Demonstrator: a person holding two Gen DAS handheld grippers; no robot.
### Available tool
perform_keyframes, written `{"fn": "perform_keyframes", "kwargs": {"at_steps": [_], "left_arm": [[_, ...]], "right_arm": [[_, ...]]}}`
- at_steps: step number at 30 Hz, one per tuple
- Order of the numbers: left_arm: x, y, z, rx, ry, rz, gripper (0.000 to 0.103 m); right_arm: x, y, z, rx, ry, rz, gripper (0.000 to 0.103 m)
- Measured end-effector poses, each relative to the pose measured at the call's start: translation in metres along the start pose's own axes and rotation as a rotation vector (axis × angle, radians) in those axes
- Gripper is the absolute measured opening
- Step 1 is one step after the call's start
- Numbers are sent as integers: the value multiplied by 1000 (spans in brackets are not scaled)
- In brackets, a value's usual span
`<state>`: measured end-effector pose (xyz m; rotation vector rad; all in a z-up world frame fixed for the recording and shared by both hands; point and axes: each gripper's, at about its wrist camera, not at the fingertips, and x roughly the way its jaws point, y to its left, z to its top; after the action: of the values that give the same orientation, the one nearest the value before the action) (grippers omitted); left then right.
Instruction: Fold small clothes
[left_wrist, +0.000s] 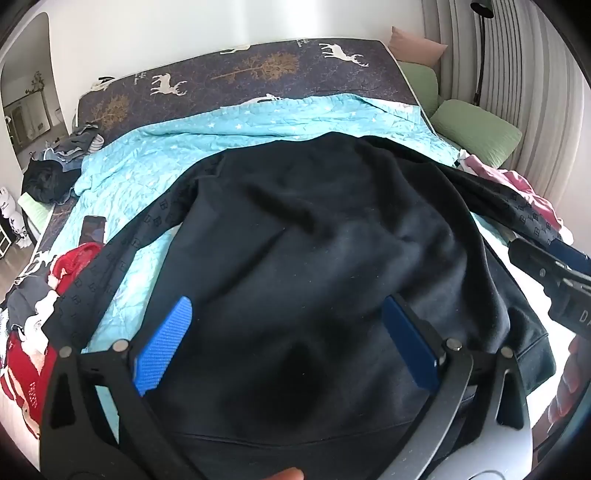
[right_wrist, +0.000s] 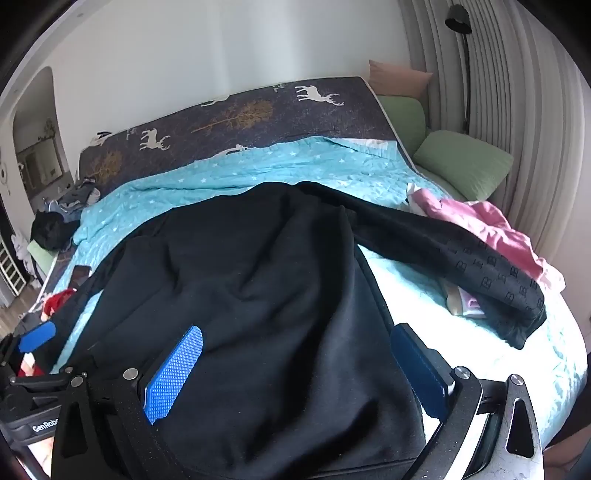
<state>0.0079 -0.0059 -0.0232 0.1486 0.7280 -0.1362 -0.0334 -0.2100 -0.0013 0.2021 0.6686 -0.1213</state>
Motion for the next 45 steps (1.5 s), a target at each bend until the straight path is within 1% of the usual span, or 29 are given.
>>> {"fn": "perform_keyframes", "kwargs": {"at_steps": [3,4,7,10,13,18,19,22,23,29,34,36,40,41,45], "left_arm": [[-1,1,-1,0,-2,2,103],[-1,1,-1,-1,-3,-1,103],[-1,2,-1,-1,-2,-17,103],[-1,2,-1,0,1,-24,103],[0,3,-2,0,5,-28,103],[4,4,-4,-3,16,-27,103],[4,4,-4,-3,20,-29,103],[6,3,-5,-1,26,-30,103],[6,3,-6,0,27,-29,103],[6,6,-8,-5,26,-25,103],[7,14,-9,-22,25,-17,103],[7,19,-9,-32,26,-10,103],[8,29,-11,-53,26,1,103],[8,31,-11,-59,26,2,103],[8,36,-13,-73,25,4,103]], "right_arm": [[1,0,2,-1,-5,-9,103],[-6,1,-2,-4,-7,-12,103],[-6,6,0,-14,-8,-18,103],[-2,0,2,-12,-7,1,103],[-1,2,3,5,8,25,103],[2,6,1,-8,1,10,103],[0,6,1,7,0,22,103],[3,7,0,-6,-2,14,103],[3,6,1,0,14,18,103],[7,8,-1,0,18,26,103],[10,13,-1,-10,11,34,103],[13,16,-1,-33,13,25,103],[13,24,0,-35,18,42,103],[13,27,0,-40,6,48,103],[15,37,1,-72,8,51,103]]}}
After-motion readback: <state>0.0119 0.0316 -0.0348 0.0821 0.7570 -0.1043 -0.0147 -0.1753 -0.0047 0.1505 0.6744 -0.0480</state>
